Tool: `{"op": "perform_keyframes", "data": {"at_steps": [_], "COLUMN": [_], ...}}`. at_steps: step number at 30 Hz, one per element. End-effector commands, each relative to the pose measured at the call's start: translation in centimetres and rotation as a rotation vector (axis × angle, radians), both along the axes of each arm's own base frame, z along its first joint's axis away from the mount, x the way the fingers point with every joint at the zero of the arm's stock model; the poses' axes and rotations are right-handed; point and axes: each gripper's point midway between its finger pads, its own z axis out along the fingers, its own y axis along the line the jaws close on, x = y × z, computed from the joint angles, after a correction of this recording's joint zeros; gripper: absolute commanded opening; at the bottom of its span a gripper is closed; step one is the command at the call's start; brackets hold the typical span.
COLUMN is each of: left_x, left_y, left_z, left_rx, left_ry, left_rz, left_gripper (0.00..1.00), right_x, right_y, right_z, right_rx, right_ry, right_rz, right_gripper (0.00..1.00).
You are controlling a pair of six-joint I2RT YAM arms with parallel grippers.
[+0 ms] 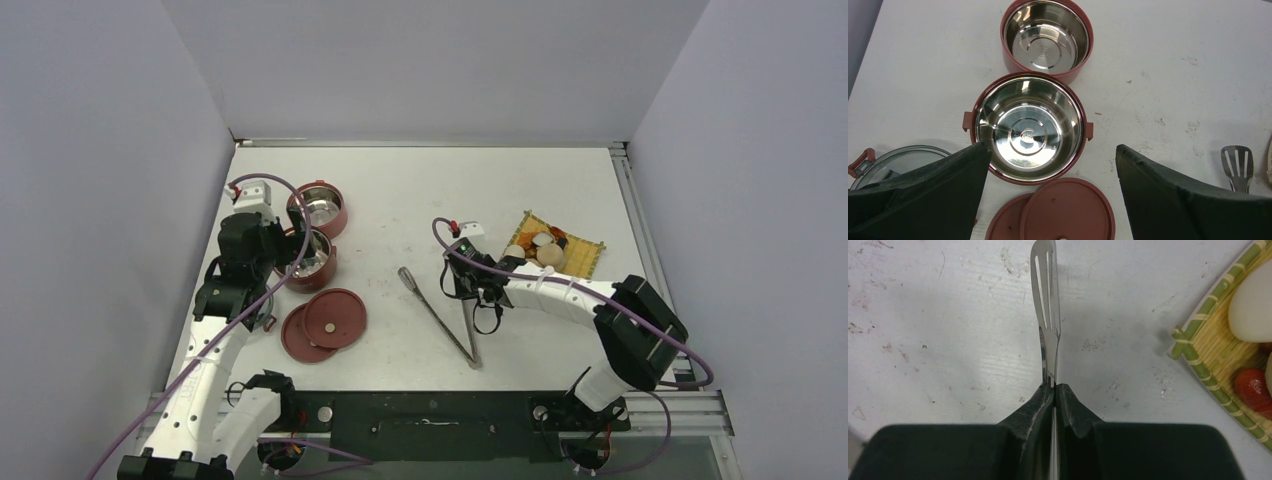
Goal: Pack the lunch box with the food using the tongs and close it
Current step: Move the clamp to the center of the board.
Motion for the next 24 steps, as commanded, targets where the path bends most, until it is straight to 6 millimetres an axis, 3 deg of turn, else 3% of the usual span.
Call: {"op": "perform_keyframes", "data": {"at_steps": [1,8,12,15,24], "left_x": [0.2,0.3,0.3,0.3,0.2], "left_y": [0.0,-0.3,-0.3,-0.4,-0.4], "left_z": [0.6,0.5,0.5,0.4,0.5], "left_rx": [0.015,0.014,0.015,0.015,0.017], "left_ry": [-0.024,-0.02,-0.019,-0.019,-0.02], "left_rz": [-0.004,-0.014,-0.015,-0.017,-0.018], "left_gripper": [0.96,0.96,0.96,0.96,0.96], "right_x": [2.2,3.6,3.8,3.9,3.2], "right_y": [1.1,-1.2,-1.3,-0.9,0.3], "right_z": [1.8,0.8,0.0,-0.1,1.6], "right_rx": [-0.014,-0.15,-0.174,-0.161,-0.063], "right_ry": [-0.075,-0.095,-0.087,-0.079,-0.074], "right_rz": [0.042,-0.084,-0.105,-0.103,-0.008], "right_gripper": [0.05,0.05,0.07,0.14,0.48]}}
